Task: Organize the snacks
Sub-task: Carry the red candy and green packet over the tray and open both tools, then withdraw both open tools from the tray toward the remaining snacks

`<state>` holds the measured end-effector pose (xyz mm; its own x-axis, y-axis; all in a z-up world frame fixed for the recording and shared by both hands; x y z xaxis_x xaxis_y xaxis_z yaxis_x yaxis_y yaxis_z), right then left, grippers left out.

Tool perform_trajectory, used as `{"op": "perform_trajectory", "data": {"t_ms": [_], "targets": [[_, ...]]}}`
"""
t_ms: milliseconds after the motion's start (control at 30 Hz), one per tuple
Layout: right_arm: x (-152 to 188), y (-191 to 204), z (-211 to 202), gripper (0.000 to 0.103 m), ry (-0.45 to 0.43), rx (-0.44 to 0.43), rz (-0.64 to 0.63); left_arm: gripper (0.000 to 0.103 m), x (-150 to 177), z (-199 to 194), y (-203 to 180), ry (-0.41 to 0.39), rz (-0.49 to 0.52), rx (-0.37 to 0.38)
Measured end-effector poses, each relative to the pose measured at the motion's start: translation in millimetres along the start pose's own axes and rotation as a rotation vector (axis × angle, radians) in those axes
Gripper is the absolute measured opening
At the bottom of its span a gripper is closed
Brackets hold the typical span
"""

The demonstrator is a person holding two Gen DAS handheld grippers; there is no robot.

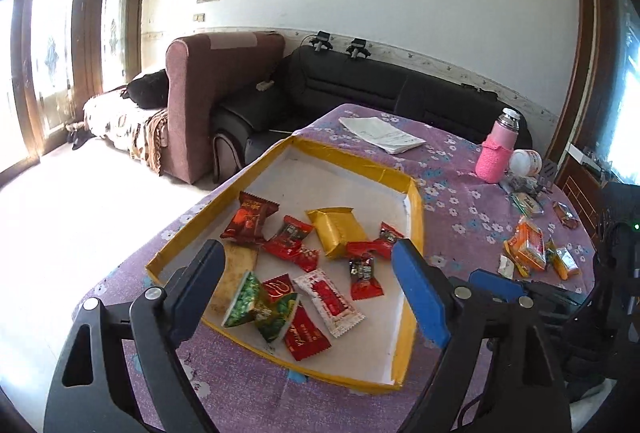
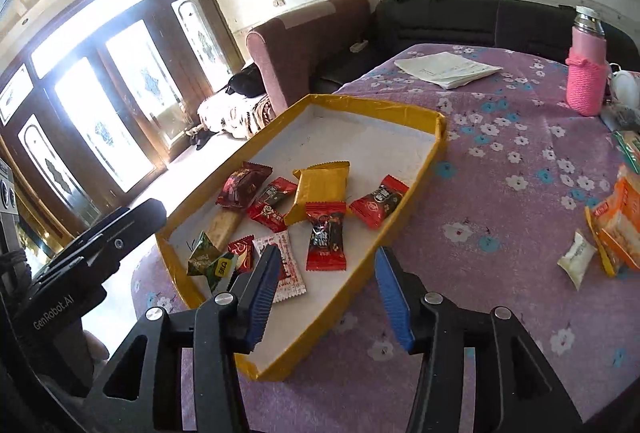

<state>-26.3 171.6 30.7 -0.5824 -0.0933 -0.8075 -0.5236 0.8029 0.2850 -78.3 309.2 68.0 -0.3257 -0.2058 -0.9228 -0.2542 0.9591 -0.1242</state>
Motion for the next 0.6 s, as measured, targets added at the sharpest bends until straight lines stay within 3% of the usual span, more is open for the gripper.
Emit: {"op": "perform_trajectory", "data": {"t_ms": [333, 600], "targets": [[23.0, -51.2, -37.7, 0.054, -0.026, 0.048, 0.085, 0.086, 11.7, -10.4, -47.7, 0.033, 0.119, -0.023], [28.6, -71.1, -58.9, 0.055, -0.05, 0.059, 0.113, 0.086, 21.7, -16.9, -72.4, 0.071, 0.144, 0.032]]}}
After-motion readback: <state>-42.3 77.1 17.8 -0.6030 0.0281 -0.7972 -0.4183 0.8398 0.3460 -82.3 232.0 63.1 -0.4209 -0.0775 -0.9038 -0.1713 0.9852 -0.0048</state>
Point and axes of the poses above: each gripper's, at about its wrist camera, not at the fingertips, and z roughly the way its jaws point, y to its left, x to its underside, the point moved 8 cm from there along z, roughly the way its jaws point, and after that the axes turned 11 degrees about -y, right-handed, at the moved point
